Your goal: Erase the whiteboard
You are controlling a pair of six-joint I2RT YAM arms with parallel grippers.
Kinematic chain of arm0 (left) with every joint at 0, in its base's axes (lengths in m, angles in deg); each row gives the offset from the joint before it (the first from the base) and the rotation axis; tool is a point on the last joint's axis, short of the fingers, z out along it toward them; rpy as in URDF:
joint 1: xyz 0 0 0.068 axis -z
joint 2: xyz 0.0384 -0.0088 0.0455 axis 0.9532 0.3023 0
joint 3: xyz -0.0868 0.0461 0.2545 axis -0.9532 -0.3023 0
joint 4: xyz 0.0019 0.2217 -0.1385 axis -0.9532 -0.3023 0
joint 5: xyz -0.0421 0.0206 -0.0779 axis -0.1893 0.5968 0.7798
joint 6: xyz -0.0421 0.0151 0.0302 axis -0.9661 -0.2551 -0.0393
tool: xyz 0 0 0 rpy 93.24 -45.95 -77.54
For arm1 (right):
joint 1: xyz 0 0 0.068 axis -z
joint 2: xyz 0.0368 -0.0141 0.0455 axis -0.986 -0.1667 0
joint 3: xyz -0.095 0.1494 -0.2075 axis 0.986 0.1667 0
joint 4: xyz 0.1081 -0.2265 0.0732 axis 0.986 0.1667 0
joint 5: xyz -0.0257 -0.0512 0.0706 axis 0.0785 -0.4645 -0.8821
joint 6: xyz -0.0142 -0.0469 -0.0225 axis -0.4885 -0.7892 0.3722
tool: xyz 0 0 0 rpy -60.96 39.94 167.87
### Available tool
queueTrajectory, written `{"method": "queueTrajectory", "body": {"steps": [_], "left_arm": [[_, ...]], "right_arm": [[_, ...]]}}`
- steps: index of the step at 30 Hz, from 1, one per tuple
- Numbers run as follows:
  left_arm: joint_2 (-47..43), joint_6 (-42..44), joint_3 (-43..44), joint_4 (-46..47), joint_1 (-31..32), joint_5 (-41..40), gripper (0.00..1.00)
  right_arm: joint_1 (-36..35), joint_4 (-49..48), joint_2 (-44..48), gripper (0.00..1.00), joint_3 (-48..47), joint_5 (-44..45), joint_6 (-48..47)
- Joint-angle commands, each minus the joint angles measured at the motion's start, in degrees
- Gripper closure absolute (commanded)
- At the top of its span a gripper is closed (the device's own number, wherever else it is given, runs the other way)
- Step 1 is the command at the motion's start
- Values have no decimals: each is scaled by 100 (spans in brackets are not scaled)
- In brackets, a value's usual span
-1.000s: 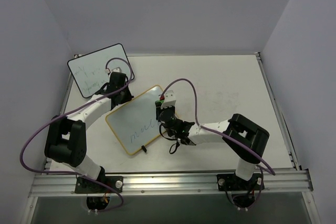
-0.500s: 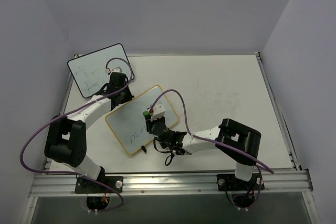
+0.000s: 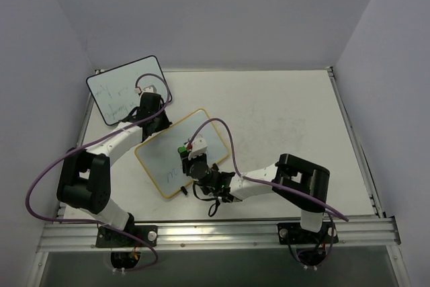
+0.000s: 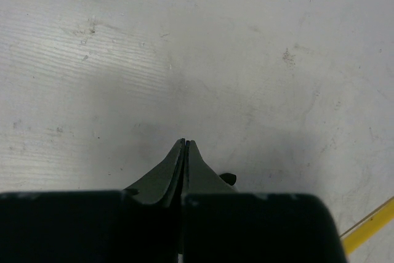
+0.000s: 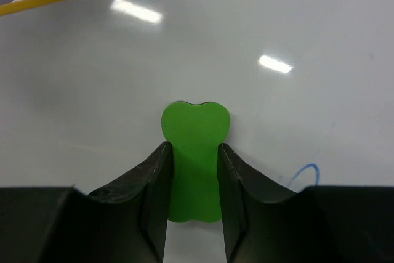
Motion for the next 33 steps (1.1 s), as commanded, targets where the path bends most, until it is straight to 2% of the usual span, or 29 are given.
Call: {"method": "queueTrajectory", "body": {"steps": [1, 9, 18, 27, 33], "left_arm": [[54, -20, -159, -119, 138, 228, 98], [106, -20, -168, -49, 138, 280, 98], [141, -11, -229, 21, 138, 307, 98], [98, 33, -308, 162, 138, 360, 98], [-34, 68, -344, 101, 138, 289, 98]], "right_arm": [[500, 674, 90, 88, 460, 290, 333], [948, 603, 574, 88, 988, 351, 632], [984, 393, 609, 89, 1103, 273, 589], [88, 6, -49, 91, 532, 255, 228], [-141, -196, -542, 92, 347, 395, 262]]}}
